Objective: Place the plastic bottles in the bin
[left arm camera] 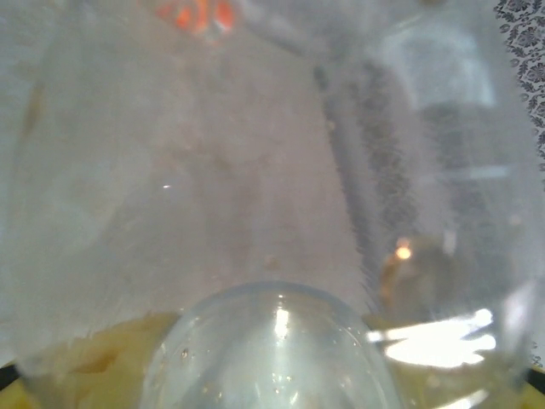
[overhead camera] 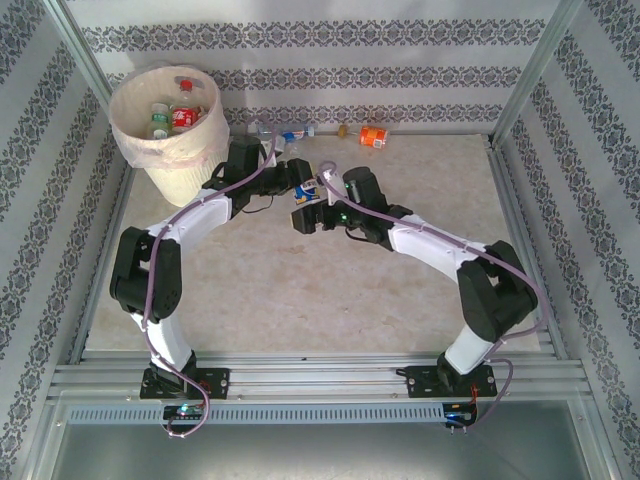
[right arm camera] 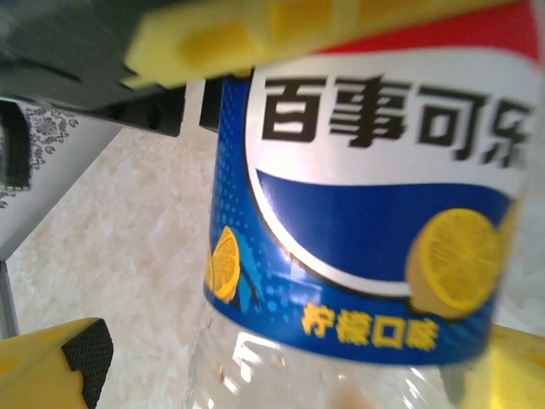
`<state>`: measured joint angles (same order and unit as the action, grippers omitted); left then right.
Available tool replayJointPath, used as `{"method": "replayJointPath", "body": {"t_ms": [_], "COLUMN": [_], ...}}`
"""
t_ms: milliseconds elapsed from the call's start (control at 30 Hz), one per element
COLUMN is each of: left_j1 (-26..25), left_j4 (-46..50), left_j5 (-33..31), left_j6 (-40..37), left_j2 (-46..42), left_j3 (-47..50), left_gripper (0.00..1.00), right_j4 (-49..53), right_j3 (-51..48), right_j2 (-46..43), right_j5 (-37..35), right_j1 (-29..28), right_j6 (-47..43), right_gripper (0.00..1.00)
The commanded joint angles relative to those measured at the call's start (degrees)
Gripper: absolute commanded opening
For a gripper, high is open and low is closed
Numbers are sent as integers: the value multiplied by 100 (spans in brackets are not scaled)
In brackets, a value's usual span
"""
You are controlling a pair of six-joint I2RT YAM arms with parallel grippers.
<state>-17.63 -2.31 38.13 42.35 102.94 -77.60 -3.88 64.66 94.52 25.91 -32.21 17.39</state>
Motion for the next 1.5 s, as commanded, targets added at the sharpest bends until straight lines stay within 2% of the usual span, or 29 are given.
{"method": "replayJointPath", "body": {"t_ms": [0,133,267,433,633,733,933,1167,1467], "left_j1": [83,119,168,283,456,568,697,766,1544], "left_j4": [128,178,565,1093,1889,2285,2945,3310,3401], "left_j5": [-362,-483,-707,-961,-1706,-2079,-3064,-4350,-4674], "left_j6": [-171,-236,-510,-833,-1402,-1702,-2537,-3352,-4152], "left_j2": [-245,-382,-553,-819,-1158,-1295,-1455,-1381,-638], "left_j3": [-123,-106,-260,-579,-1065,-1370,-2184,-3159,-4498], "left_gripper": [55,55,54,54,53,53,54,55,54], "right_j4": [147,397,361,-468,-963,-977,-1385,-1363,-1396], "right_j3": [11,-126,-335,-934,-1219,-1232,-1439,-1347,-1220], "right_j2": [-610,-1125,-1603,-2122,-2289,-2327,-2464,-2424,-2307], "right_j5": [213,-144,-724,-1350,-1325,-1604,-1833,-1781,-1620], "right_j1": [180,441,726,984,1131,1144,1145,1146,1119], "right_j6": [-347,-659,-566,-76,188,296,300,333,308], "right_gripper": [98,98,98,98,98,98,98,98,98]}}
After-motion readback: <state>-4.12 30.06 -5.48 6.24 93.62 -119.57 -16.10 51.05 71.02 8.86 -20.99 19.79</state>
